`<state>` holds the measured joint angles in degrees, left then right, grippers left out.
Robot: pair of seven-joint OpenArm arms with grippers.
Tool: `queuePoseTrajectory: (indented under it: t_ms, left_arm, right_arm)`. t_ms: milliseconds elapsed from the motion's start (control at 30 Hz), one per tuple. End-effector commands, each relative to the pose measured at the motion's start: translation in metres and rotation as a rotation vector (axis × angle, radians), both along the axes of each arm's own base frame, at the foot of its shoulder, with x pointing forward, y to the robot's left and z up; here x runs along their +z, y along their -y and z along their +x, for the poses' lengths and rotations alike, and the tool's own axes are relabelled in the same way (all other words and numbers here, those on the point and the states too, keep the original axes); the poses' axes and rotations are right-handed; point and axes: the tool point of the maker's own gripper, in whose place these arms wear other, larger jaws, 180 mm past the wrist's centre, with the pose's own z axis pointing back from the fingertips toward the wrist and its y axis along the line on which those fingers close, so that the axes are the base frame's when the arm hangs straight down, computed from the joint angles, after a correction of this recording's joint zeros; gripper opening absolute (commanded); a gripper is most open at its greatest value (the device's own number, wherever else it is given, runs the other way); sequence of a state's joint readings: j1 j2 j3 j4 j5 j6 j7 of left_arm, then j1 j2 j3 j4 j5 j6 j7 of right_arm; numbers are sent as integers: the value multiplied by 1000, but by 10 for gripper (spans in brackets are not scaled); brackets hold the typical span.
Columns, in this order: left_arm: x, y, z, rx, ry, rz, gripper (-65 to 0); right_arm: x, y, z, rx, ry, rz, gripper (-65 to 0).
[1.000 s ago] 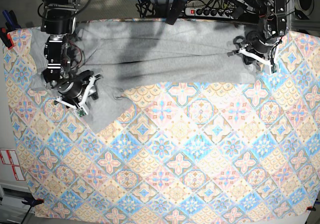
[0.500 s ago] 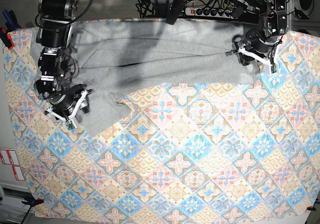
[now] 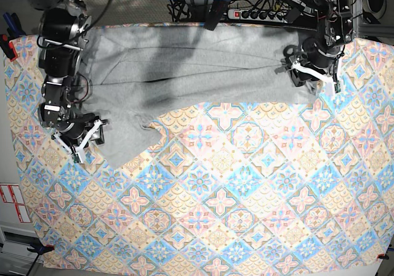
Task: Fold the T-shirt properly
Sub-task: 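Grasp the folded edge near the right gripper and pull it toward the collar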
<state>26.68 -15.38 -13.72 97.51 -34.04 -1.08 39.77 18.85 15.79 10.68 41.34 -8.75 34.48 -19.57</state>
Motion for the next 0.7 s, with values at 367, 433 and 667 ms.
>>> queuePoseTrajectory:
  t_ms: [367, 433, 667]
  left_arm:
    - [8, -1, 1, 33, 35, -42, -328]
    - [8, 0, 1, 37, 35, -45, -328]
    - [7, 0, 1, 38, 35, -47, -328]
  right_arm:
    - [-20, 0, -43, 74, -91, 15, -650]
    - [-11, 2, -40, 83, -58, -7, -646]
    - [25, 46, -65, 7, -11, -147, -648]
